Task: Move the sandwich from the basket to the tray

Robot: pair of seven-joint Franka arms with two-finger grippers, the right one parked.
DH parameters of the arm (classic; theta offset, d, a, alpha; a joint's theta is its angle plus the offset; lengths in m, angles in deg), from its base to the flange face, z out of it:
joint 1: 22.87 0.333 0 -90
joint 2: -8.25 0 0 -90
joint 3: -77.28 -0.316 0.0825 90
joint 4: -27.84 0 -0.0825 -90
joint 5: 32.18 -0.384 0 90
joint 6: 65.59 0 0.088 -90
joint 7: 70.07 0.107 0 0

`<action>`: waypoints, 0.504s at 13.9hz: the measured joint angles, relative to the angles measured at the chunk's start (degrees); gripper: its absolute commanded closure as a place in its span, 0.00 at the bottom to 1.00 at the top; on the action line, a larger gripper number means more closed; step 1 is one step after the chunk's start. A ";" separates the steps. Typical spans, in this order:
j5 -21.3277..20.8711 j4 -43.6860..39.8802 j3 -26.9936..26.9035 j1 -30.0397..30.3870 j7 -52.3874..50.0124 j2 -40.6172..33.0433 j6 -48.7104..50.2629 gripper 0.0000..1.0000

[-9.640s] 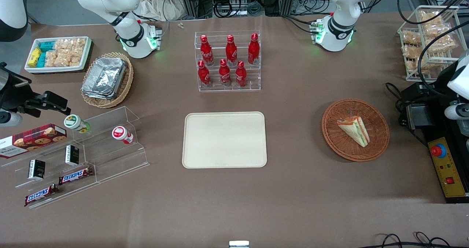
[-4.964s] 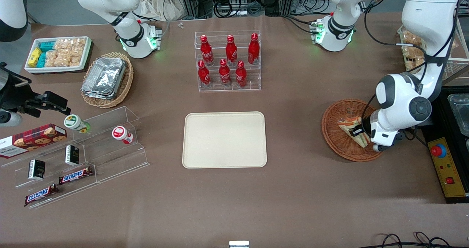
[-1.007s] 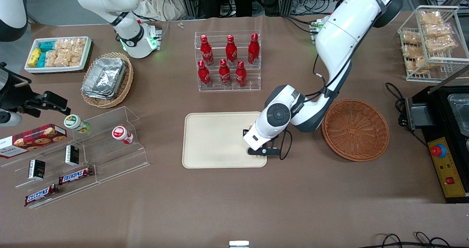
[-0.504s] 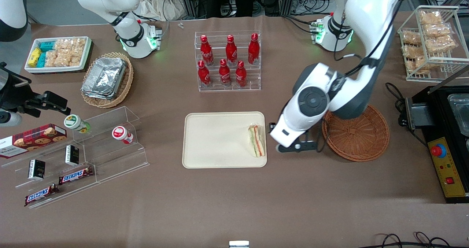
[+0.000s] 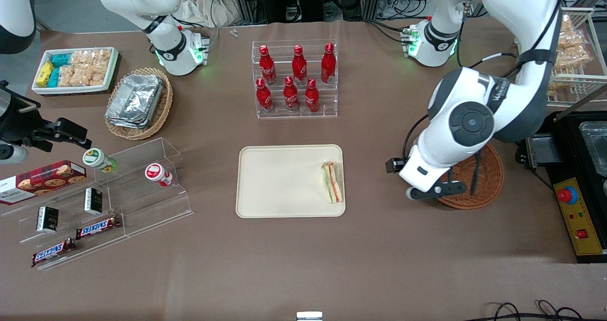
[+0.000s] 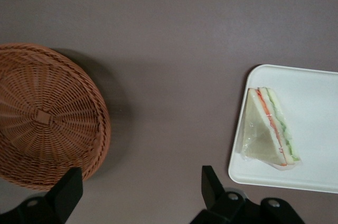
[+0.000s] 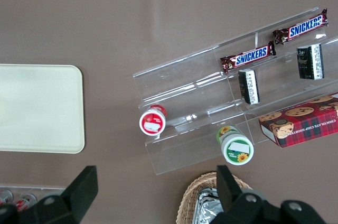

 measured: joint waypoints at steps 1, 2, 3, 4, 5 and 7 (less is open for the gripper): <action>-0.15 0.46 -0.02 0.81 0.84 -0.96 0.00 0.00; -0.26 1.03 -0.04 1.83 2.39 -2.08 0.01 0.00; -0.30 1.54 -0.08 3.05 4.51 -3.25 0.03 0.00; -0.40 1.93 -0.12 4.38 6.79 -4.35 0.08 0.00; -1.13 2.35 -0.16 5.51 8.62 -5.28 0.13 0.00; -4.96 3.10 -0.18 6.64 9.84 -6.34 0.13 0.00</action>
